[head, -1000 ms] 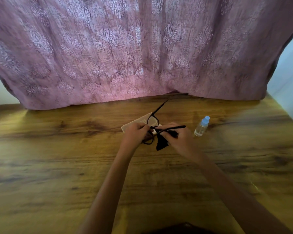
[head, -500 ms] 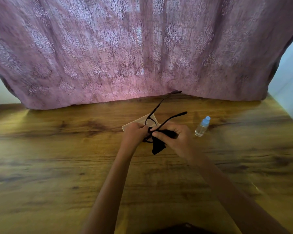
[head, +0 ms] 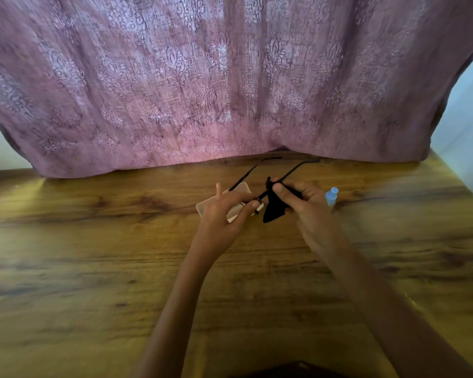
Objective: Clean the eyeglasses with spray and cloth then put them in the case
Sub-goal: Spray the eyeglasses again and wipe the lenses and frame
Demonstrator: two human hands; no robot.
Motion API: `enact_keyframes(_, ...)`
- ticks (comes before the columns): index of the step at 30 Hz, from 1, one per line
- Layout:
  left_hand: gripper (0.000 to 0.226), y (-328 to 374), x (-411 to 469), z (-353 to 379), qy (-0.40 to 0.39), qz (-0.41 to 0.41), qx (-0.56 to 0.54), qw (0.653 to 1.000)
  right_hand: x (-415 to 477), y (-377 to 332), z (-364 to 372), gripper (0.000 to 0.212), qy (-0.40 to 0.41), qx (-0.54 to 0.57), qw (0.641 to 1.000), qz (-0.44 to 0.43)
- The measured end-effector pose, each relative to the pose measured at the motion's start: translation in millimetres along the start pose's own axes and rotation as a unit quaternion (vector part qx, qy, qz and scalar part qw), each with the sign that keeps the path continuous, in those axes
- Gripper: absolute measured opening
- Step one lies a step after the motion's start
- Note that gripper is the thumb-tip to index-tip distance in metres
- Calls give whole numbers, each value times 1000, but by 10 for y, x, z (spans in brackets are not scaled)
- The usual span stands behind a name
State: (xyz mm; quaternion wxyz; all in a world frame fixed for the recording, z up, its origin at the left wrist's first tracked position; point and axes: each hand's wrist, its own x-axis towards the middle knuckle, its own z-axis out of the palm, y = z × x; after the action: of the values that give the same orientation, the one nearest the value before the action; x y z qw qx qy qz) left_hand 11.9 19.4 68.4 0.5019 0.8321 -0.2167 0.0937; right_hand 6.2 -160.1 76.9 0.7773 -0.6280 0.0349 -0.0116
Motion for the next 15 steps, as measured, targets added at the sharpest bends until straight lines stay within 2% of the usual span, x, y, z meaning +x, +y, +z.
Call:
enact_keyframes(5,21,-3,88,0,12,46,75,996,17,2,-1,35,17,0,1000,-2)
enact_keyframes(9,27,-1,136,-14,45,42,93,994,-18,-23,-43,13,42,-122,990,-49)
enact_keyframes(12,26,-23,163,-28,56,44,107,992,-47,0,-86,8,80,-273,950,-125)
enact_keyframes(15,22,-35,165,-36,53,47,117,991,-95,-3,-90,8,101,-278,940,-172)
